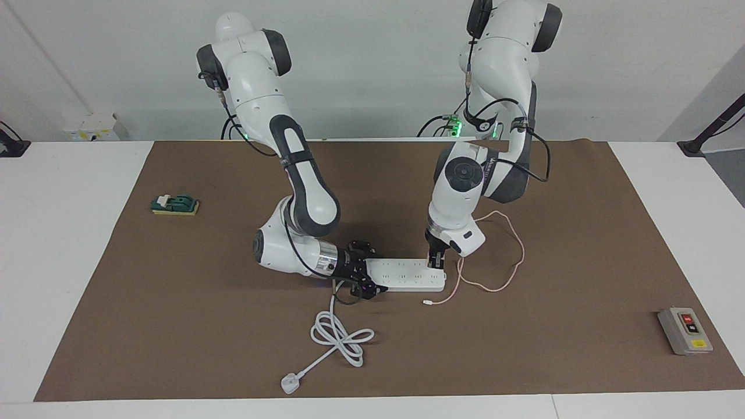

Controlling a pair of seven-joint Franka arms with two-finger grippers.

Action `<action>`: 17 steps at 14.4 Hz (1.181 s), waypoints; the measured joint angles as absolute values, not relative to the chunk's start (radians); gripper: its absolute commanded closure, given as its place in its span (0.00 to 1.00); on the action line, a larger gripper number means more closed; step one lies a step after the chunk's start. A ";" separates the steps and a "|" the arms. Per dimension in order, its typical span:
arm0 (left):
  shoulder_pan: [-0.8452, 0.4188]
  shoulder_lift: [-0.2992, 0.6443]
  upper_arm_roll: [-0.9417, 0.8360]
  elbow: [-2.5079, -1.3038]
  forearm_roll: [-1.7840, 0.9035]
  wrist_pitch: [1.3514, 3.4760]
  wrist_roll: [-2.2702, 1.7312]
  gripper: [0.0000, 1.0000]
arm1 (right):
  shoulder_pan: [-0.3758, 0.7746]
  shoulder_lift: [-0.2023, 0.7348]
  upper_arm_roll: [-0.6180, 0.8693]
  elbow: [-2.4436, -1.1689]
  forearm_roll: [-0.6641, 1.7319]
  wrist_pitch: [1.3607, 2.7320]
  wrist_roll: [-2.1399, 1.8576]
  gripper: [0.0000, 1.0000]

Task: Unplug charger and place it aside
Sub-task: 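Pull the charger out of the strip with the left gripper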

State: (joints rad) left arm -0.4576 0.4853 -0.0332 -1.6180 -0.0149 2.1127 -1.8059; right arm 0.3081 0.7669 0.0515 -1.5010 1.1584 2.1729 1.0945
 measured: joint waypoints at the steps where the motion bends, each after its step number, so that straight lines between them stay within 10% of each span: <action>1: -0.455 0.484 -0.034 -1.612 -0.020 2.102 -1.802 1.00 | 0.308 0.767 0.052 -1.501 1.158 2.173 1.095 1.00; 7: -0.426 0.354 -0.029 -1.599 -0.022 1.898 -1.655 1.00 | 0.308 0.767 0.052 -1.501 1.158 2.174 1.095 1.00; 8: -0.426 0.345 -0.028 -1.606 -0.022 1.882 -1.581 1.00 | 0.308 0.767 0.052 -1.501 1.158 2.174 1.095 0.72; 9: -0.425 0.339 -0.027 -1.610 -0.022 1.867 -1.506 1.00 | 0.308 0.767 0.052 -1.501 1.158 2.174 1.095 0.01; 17: -0.358 0.265 -0.024 -1.702 -0.022 1.836 -1.051 1.00 | 0.321 0.767 0.052 -1.508 1.158 2.213 1.097 0.00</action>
